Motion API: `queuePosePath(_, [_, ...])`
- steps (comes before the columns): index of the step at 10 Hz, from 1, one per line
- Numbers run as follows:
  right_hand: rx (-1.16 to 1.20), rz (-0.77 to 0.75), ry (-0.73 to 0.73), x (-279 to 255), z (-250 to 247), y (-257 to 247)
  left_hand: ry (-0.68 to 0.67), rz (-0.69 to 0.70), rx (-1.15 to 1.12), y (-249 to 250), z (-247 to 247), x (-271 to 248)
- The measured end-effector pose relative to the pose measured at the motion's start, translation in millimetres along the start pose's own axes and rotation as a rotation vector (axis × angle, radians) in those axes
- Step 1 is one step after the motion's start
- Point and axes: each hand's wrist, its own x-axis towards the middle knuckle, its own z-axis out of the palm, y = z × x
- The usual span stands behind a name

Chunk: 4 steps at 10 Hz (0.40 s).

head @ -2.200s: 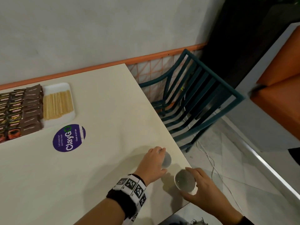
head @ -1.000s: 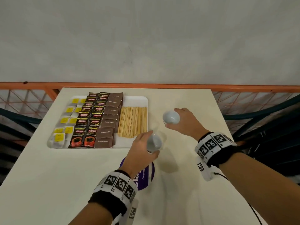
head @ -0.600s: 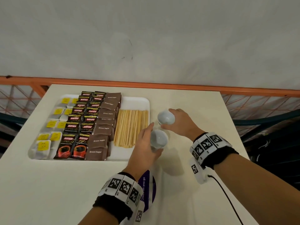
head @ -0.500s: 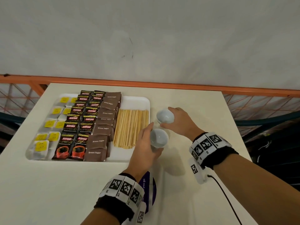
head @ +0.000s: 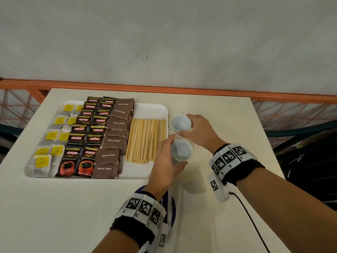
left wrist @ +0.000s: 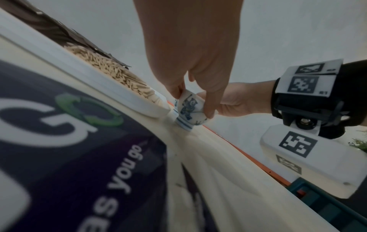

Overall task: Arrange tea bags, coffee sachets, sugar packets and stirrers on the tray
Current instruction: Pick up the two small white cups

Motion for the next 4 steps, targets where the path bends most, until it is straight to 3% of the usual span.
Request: queuePosePath(4, [0.078,0.077,0.018,-9.5,-2.3,-3.7,-0.032,0.027,0.028,3.1,-10.8,-7.9])
